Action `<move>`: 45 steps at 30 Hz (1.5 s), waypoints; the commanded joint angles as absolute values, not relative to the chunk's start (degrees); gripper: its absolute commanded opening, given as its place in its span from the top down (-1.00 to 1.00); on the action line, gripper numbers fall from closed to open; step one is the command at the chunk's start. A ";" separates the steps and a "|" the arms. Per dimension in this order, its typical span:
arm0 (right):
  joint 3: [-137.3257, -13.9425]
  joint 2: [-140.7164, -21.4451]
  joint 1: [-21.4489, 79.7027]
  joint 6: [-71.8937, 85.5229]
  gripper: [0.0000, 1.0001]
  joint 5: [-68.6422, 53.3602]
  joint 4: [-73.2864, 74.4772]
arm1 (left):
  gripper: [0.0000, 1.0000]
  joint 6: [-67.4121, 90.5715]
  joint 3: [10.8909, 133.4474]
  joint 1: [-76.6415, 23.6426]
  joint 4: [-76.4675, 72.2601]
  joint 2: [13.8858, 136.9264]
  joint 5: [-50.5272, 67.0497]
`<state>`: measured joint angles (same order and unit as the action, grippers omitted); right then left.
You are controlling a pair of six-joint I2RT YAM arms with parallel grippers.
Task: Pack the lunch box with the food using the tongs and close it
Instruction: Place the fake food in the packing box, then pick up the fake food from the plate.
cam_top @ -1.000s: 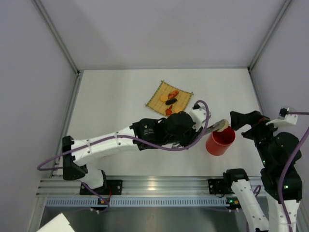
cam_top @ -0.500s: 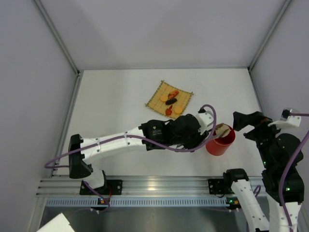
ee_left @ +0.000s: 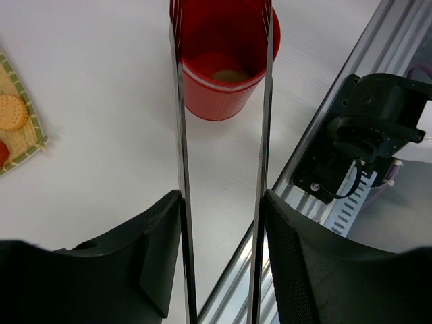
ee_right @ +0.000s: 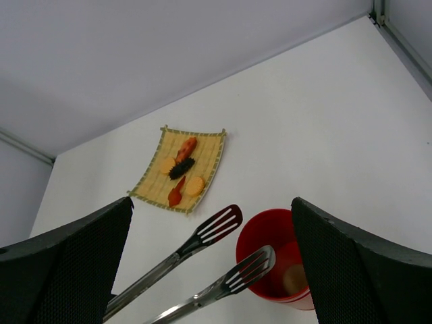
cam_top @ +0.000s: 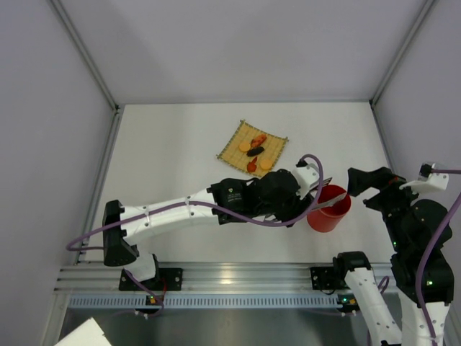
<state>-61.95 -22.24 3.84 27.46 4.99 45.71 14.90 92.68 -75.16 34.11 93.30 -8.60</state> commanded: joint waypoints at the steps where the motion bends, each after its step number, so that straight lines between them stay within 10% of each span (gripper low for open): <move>1: -63.90 -21.88 3.16 26.54 -0.99 6.06 47.02 | -0.09 14.68 94.92 -75.41 30.23 90.71 -12.55; 19: -64.34 -22.76 3.16 26.37 -0.99 5.45 46.67 | -0.10 16.97 88.77 -49.32 31.21 91.22 -14.94; 45: -62.67 -22.94 3.16 25.14 -0.99 5.19 46.32 | -0.11 13.97 91.05 -43.24 27.95 109.25 -12.48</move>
